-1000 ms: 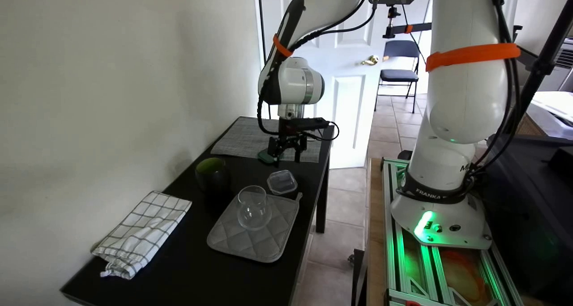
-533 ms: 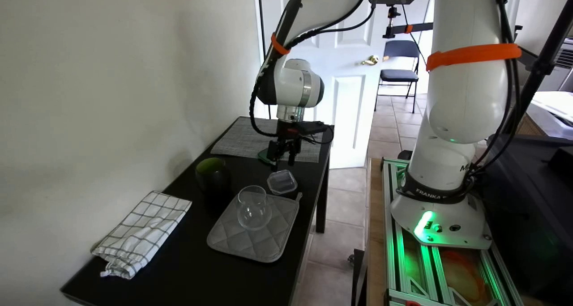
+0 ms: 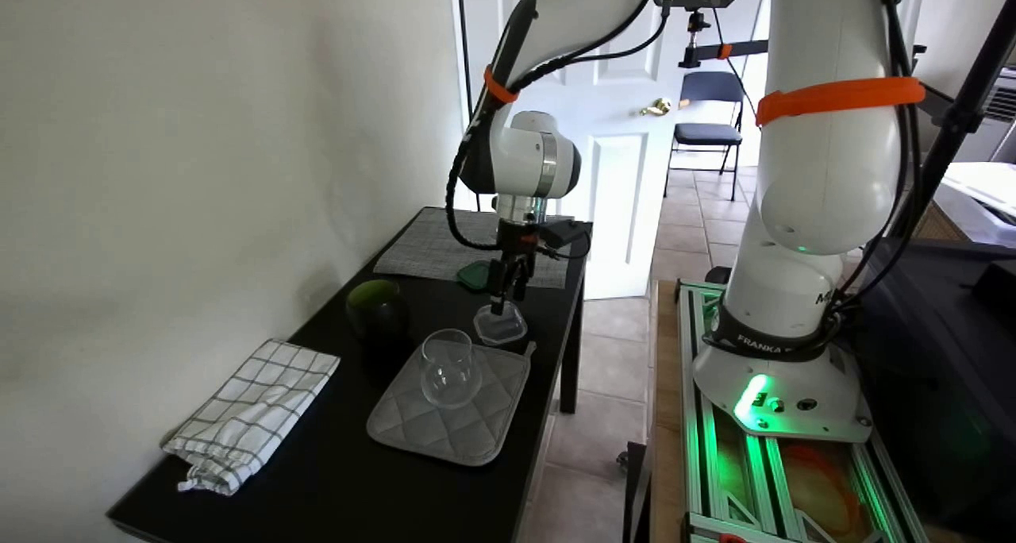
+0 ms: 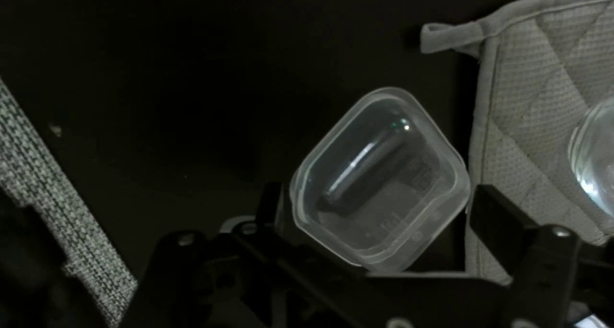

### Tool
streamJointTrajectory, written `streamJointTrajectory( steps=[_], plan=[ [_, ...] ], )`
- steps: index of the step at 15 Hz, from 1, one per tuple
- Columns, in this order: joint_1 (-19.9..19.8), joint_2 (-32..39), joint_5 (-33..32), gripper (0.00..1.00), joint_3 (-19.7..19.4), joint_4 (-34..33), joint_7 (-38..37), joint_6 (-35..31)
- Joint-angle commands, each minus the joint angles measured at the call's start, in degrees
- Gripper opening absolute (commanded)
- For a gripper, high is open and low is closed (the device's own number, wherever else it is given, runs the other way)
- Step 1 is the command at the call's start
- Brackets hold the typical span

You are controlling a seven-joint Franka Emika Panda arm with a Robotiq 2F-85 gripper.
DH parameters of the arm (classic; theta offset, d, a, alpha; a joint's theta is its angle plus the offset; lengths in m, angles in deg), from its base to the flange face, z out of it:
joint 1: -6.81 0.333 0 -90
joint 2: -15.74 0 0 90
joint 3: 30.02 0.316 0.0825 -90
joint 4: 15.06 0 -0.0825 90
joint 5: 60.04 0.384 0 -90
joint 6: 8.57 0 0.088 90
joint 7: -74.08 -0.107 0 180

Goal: Turn the small lunchbox over

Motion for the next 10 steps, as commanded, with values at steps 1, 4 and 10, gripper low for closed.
streamJointTrajectory(
  steps=[1, 4, 10],
  plan=[
    [-0.4, -0.2, 5.7, 1.00, 1.5, 1.1, 7.0, -4.8],
    [-0.8, 0.0, 11.8, 1.00, 2.7, 0.2, 12.2, -5.9],
    [-0.5, 1.2, 16.6, 1.00, 3.0, -0.1, 17.0, -5.3]
  ],
)
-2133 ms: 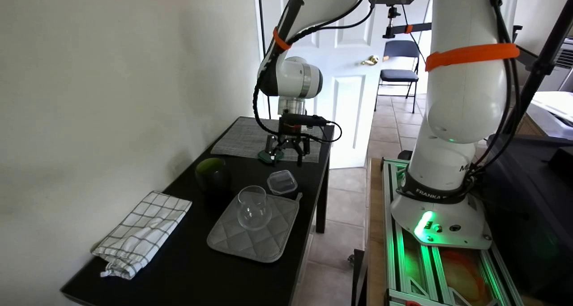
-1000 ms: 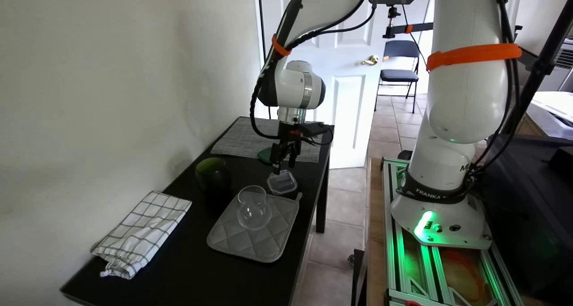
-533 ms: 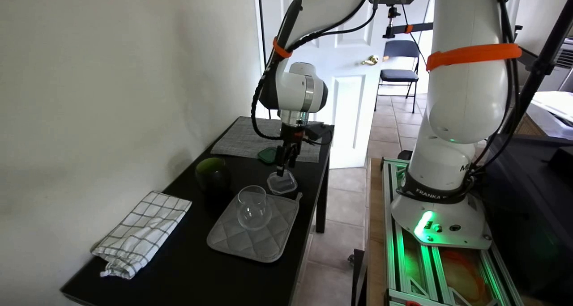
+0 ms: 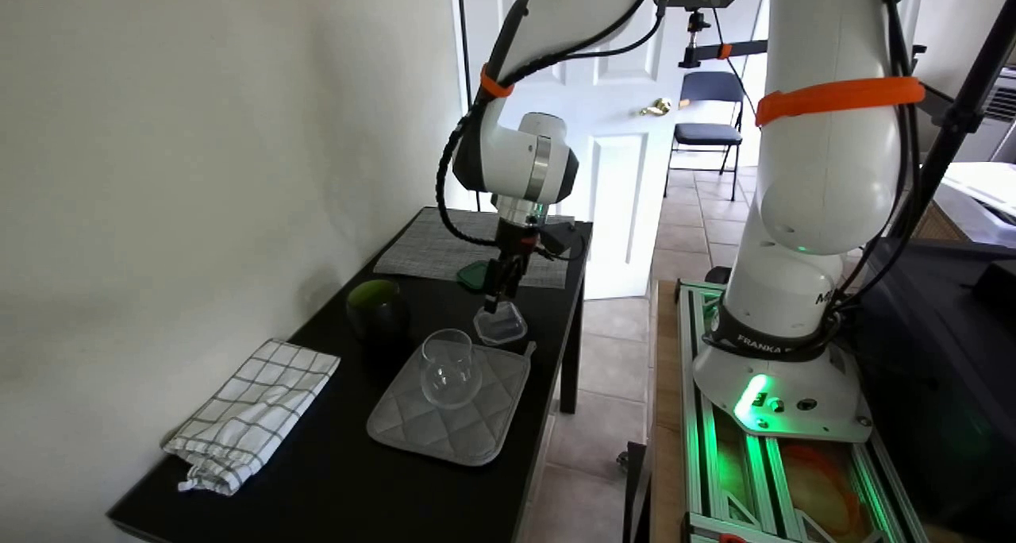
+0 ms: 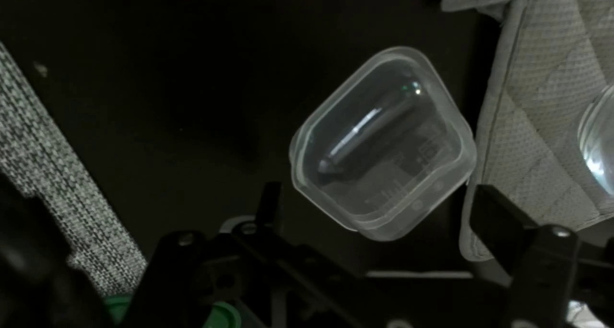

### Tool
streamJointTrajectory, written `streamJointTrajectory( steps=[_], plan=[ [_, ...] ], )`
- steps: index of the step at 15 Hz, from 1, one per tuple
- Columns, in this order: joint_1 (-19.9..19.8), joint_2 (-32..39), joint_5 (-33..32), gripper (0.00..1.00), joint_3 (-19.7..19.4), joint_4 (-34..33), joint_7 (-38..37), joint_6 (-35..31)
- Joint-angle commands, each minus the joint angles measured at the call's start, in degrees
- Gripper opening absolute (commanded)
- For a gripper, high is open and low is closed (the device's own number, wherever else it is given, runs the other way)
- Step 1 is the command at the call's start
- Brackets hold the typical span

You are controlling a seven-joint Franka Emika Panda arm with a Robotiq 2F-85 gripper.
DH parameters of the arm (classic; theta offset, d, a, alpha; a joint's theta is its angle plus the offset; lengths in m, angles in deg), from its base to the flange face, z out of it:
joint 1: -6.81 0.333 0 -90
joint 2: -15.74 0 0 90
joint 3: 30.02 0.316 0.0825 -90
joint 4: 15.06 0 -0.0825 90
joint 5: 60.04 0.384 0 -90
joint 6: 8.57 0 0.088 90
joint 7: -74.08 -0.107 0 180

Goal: Turn the small lunchbox over

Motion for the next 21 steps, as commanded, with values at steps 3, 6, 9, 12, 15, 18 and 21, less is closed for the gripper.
streamJointTrajectory(
  steps=[3, 6, 9, 12, 15, 18, 21],
  plan=[
    [-0.5, 1.6, 4.4, 1.00, 0.7, -0.1, 5.2, -0.7],
    [-0.5, 2.0, 5.0, 1.00, 0.7, -0.2, 6.2, -0.5],
    [-0.6, 2.4, 5.8, 1.00, 0.7, -0.3, 6.9, -0.3],
    [-0.7, 2.8, 6.9, 0.73, 0.7, -0.4, 7.6, -0.1],
    [-0.8, 2.7, 7.8, 0.53, 0.6, -0.7, 8.2, -0.1],
    [-0.9, 2.4, 8.1, 0.34, 0.5, -1.0, 8.4, -0.2],
    [-1.0, 1.7, 7.6, 0.11, 0.4, -0.9, 8.1, -0.2]
  ],
)
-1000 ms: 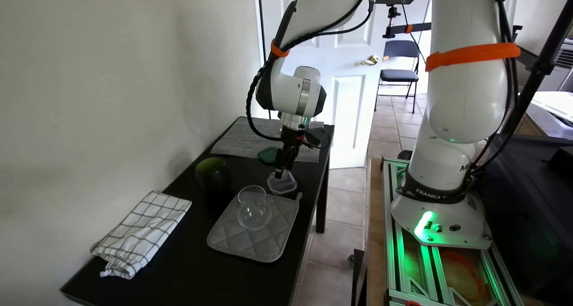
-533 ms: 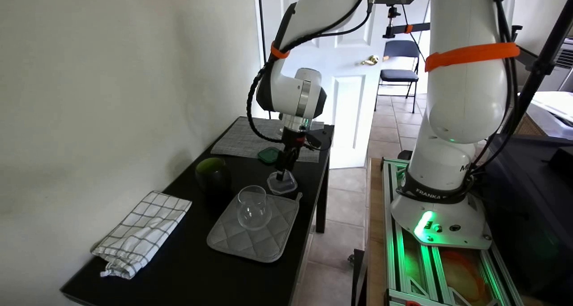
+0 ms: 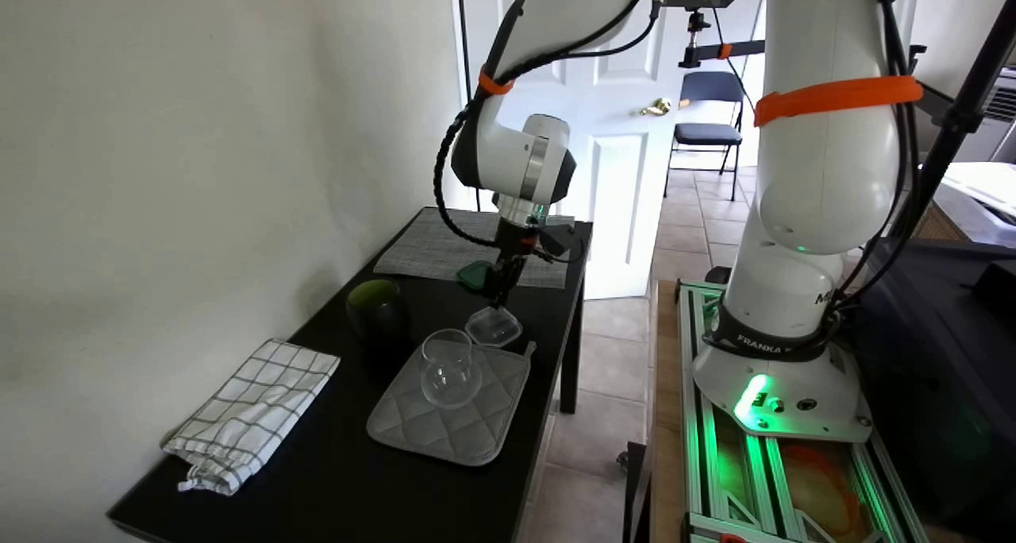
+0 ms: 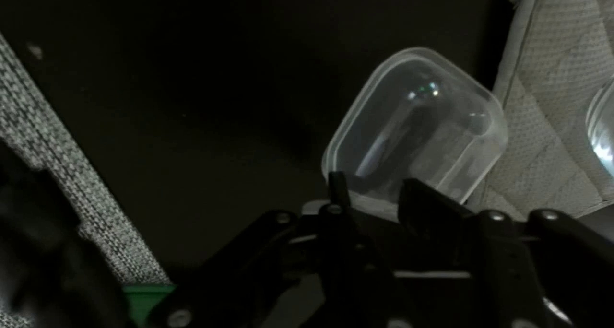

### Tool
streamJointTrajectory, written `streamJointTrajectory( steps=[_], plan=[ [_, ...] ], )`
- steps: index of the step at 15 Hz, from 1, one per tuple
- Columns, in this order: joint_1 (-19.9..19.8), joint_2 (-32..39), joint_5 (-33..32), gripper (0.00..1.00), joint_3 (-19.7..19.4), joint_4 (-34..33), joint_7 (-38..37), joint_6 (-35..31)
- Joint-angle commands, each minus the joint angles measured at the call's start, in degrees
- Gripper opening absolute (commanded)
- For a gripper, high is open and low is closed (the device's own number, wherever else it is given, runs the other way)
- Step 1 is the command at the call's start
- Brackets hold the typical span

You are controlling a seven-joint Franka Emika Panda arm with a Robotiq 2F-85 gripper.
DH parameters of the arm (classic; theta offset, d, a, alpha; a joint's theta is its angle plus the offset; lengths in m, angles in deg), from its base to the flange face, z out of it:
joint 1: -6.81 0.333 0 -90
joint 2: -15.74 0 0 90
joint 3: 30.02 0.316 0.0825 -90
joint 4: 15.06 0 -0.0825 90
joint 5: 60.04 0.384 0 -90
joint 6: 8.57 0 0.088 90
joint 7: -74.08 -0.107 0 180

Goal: Turn the small lunchbox over

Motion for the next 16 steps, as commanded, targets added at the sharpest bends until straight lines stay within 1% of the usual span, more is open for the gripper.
streamJointTrajectory(
  steps=[1, 2, 5, 16],
  plan=[
    [-0.5, 0.6, 1.9, 0.03, 0.3, 0.3, 2.4, -0.2],
    [-0.6, 0.4, 1.7, 0.00, 0.2, 0.4, 2.3, -0.1],
    [-0.6, 0.0, 1.4, 0.01, 0.2, 0.7, 2.3, -0.1],
    [-1.2, -2.4, 0.4, 0.01, -0.9, 1.5, 2.3, -1.2]
  ],
)
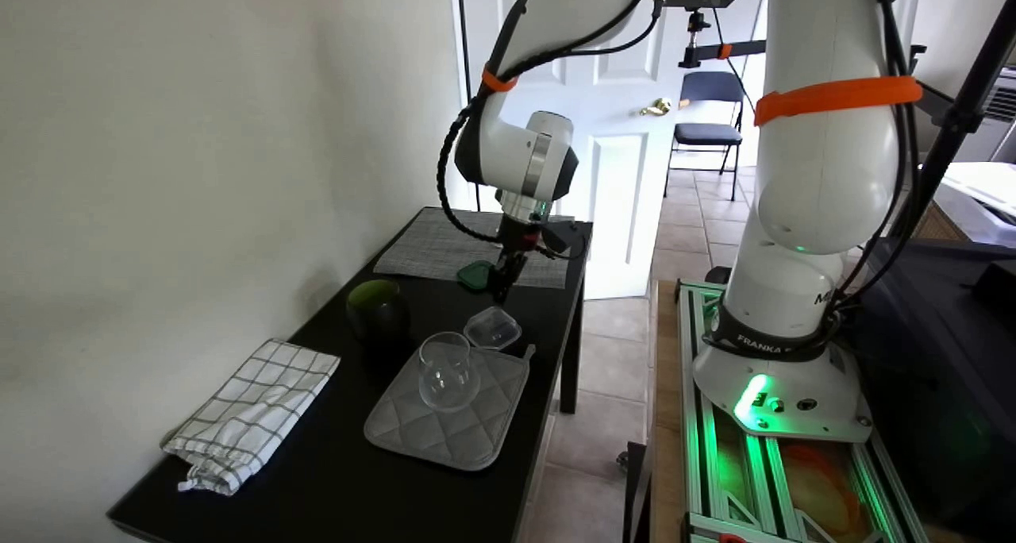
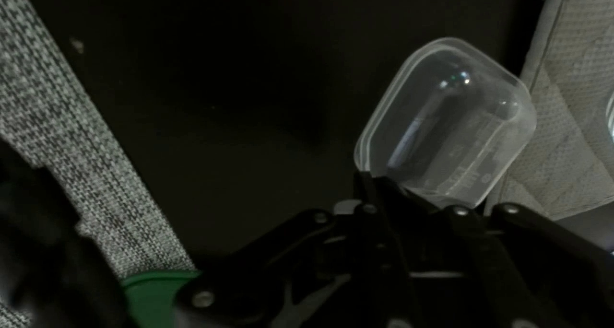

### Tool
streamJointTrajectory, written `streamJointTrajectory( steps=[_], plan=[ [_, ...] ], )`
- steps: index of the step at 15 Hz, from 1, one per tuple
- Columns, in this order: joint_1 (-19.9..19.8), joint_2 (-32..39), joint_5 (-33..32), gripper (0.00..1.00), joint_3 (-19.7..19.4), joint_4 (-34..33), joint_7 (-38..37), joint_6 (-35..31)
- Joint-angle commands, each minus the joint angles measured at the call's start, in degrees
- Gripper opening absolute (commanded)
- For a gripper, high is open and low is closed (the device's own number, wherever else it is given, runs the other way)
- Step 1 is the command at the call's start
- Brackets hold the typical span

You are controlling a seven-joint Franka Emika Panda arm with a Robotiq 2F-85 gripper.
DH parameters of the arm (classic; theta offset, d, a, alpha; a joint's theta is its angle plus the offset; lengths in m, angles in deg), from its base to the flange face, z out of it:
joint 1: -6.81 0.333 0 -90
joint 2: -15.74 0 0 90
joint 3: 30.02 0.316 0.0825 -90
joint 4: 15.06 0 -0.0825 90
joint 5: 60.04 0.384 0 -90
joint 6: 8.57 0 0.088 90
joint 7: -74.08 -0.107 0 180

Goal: Turn the small lunchbox over

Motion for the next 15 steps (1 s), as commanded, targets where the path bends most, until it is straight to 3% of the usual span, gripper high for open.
streamJointTrajectory(
  steps=[1, 2, 3, 5, 13, 15],
  plan=[
    [-0.4, -2.4, 0.6, 0.01, -0.5, 1.6, 1.4, -1.1],
    [-0.4, -2.3, 1.0, 0.01, -0.5, 1.5, 1.6, -1.2],
    [-0.5, -2.1, 1.6, 0.31, -0.5, 1.2, 1.9, -1.1],
    [-1.1, -1.7, 4.5, 0.37, 0.0, 0.1, 5.5, -0.3],
    [-1.0, -0.1, 4.9, 0.96, -0.1, -1.3, 7.6, 1.2],
    [-0.9, 0.6, 4.7, 1.00, 0.2, -1.6, 7.4, 2.0]
  ],
)
